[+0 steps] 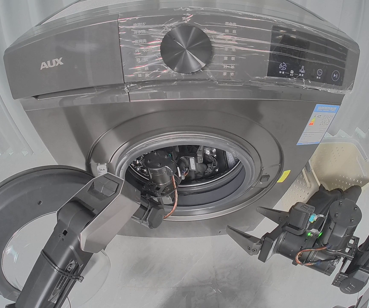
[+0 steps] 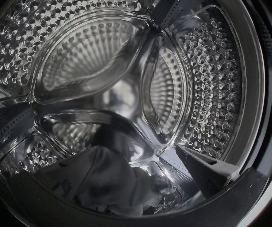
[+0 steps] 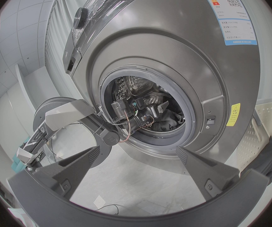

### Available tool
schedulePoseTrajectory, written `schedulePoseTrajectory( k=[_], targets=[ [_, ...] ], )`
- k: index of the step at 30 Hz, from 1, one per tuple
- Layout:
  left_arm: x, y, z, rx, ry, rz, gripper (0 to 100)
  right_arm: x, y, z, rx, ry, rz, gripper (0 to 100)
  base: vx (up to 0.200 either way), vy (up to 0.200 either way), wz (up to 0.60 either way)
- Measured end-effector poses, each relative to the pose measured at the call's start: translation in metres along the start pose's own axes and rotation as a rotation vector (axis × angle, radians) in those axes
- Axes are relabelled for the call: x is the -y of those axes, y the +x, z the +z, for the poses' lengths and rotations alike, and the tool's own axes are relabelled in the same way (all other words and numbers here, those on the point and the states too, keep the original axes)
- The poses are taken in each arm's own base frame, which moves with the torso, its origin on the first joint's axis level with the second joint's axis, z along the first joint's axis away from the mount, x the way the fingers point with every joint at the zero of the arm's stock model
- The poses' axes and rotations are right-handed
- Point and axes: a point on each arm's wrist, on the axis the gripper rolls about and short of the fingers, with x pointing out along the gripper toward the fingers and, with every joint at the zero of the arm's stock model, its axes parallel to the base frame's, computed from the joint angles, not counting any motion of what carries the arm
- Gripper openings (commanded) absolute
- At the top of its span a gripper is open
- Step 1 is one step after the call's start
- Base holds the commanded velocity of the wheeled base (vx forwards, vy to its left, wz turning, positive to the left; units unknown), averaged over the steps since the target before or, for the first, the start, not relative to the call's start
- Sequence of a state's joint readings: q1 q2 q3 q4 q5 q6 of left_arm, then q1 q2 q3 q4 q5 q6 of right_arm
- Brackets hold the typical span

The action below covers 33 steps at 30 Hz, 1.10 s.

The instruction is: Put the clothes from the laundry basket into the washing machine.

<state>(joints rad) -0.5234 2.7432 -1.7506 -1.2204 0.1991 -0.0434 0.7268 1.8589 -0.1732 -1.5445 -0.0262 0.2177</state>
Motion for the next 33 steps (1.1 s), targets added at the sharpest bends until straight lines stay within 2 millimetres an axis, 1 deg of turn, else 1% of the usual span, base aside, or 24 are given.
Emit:
schedulePoseTrajectory(
  k=[6,9,14,20,26,30,33],
  targets=[
    [0.007,-0.016,-0.008,-0.075,0.012,-0.017,100,0.000,0.000,0.000,0.001,0.000,0.000,100,0.000,0.000,0.00],
    [0.011,-0.028,-0.011,-0.129,0.023,-0.028,100,0.000,0.000,0.000,0.001,0.000,0.000,100,0.000,0.000,0.00],
    [0.020,-0.051,-0.006,-0.198,0.036,-0.052,100,0.000,0.000,0.001,0.003,0.000,0.001,100,0.000,0.000,0.00],
    [0.037,-0.086,0.004,-0.265,0.048,-0.105,100,0.000,-0.001,0.001,0.002,0.000,0.001,100,0.000,0.000,0.00],
    [0.058,-0.128,0.017,-0.290,0.045,-0.181,100,0.000,-0.003,0.001,0.000,0.000,0.001,100,0.000,0.000,0.00],
    [0.068,-0.154,0.032,-0.303,0.040,-0.227,100,0.000,-0.006,0.002,0.003,-0.001,0.002,100,0.000,0.000,0.00],
    [0.070,-0.172,0.048,-0.309,0.029,-0.250,100,0.001,-0.010,0.003,0.005,-0.004,-0.002,100,0.000,0.000,0.00]
  ],
)
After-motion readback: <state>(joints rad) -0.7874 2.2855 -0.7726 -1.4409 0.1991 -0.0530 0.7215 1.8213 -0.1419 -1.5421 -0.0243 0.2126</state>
